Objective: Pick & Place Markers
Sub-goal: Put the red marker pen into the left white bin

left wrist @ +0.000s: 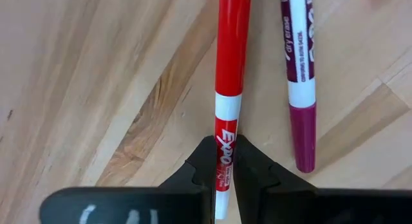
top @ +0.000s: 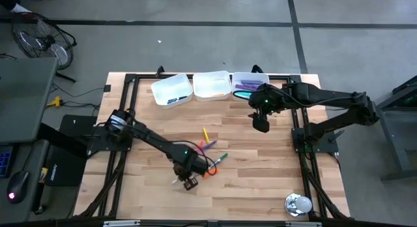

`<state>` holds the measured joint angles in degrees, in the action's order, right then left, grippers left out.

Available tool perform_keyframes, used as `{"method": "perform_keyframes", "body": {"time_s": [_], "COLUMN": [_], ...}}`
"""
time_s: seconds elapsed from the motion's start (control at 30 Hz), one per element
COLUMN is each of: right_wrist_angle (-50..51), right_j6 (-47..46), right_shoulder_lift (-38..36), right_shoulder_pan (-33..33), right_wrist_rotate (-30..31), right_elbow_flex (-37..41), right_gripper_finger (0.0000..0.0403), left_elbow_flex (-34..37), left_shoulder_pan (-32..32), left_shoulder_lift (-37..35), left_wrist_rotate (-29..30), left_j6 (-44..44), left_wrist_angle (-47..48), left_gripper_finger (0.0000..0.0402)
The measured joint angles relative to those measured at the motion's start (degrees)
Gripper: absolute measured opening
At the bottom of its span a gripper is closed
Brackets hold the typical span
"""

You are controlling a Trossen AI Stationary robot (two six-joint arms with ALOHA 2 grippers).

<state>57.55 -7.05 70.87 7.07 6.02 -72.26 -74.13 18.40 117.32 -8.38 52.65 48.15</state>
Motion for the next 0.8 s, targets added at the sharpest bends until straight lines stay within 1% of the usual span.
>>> {"method": "perform_keyframes", "body": {"time_s": [0.07, 0.13, 0.37, 0.53, 0.67, 0.73, 0.8], "right_wrist_angle": [0.0, 0.0, -1.2, -1.7, -1.7, -1.7, -1.7], "right_j6": [0.0, 0.0, 0.6, 1.1, 1.1, 1.1, 1.1], "right_shoulder_lift": [0.0, 0.0, 0.0, 0.0, 0.0, 0.0, 0.0], "right_shoulder_pan": [0.0, 0.0, 0.0, 0.0, 0.0, 0.0, 0.0], "right_wrist_rotate": [0.0, 0.0, 0.0, 0.9, 1.2, 1.3, 1.3], "right_elbow_flex": [0.0, 0.0, 0.0, 0.0, 0.0, 0.0, 0.0], "right_gripper_finger": [0.0209, 0.0209, 0.0209, 0.0209, 0.0209, 0.0209, 0.0209], "left_elbow_flex": [-0.5, -1.7, -4.8, -4.9, -5.5, -7.1, -9.0], "left_shoulder_pan": [-0.8, -1.3, -3.4, -5.3, -6.3, -6.8, -7.3], "left_shoulder_lift": [0.2, 0.5, 0.9, 0.5, -0.7, -0.7, -1.3], "left_wrist_rotate": [-0.8, -0.4, 5.7, 7.3, 10.2, 11.8, 13.9], "left_j6": [-1.3, -2.3, -5.5, -5.9, -6.4, -7.3, -9.0], "left_wrist_angle": [0.7, 2.1, 7.4, 9.7, 12.5, 15.2, 19.8], "left_gripper_finger": [0.0023, 0.0023, 0.0019, 0.0019, 0.0017, 0.0017, 0.0017]}}
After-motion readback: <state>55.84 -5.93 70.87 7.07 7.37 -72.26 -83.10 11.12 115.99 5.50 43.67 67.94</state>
